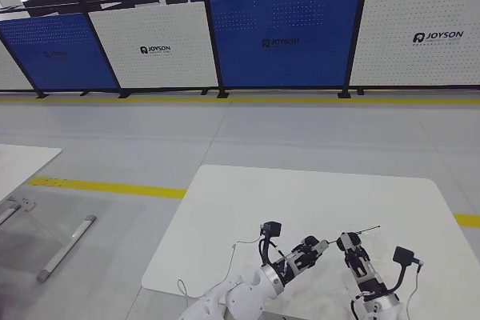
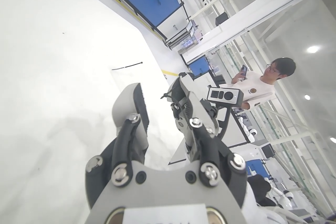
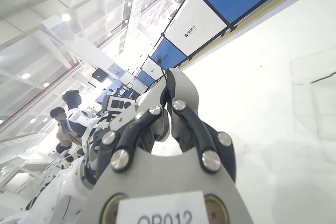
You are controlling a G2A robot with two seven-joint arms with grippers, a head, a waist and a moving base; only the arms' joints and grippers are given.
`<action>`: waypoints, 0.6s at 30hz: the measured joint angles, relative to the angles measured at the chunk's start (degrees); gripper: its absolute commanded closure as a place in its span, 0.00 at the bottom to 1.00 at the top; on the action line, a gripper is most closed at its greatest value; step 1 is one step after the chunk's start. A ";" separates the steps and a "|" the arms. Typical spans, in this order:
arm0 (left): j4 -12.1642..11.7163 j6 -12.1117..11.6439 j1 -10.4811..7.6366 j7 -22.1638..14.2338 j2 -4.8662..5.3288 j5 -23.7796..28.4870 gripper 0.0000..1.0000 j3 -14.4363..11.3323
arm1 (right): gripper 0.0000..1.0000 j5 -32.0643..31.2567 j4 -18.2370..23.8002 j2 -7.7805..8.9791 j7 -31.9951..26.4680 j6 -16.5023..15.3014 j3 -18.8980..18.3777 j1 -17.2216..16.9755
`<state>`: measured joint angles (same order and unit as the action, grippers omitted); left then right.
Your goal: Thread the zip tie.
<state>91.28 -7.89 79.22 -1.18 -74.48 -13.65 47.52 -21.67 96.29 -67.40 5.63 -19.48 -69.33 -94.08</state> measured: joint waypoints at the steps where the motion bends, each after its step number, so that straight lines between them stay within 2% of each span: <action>1: 0.07 0.10 -0.01 0.15 -0.03 -0.08 0.97 -0.06 | 1.00 -0.33 0.02 -0.01 0.11 0.00 0.08 0.00; 13: 0.24 0.72 0.03 -0.03 -0.13 -0.21 1.00 0.16 | 1.00 -1.20 0.08 -0.09 0.03 0.00 0.53 0.17; 18: 0.13 -0.11 -0.17 -0.51 -0.23 0.16 1.00 -0.06 | 1.00 -0.04 0.29 0.06 -1.91 0.00 0.53 0.32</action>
<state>91.42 -8.00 79.05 -1.69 -74.71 -13.49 47.45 -21.72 96.57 -67.34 3.73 -19.48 -68.80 -93.76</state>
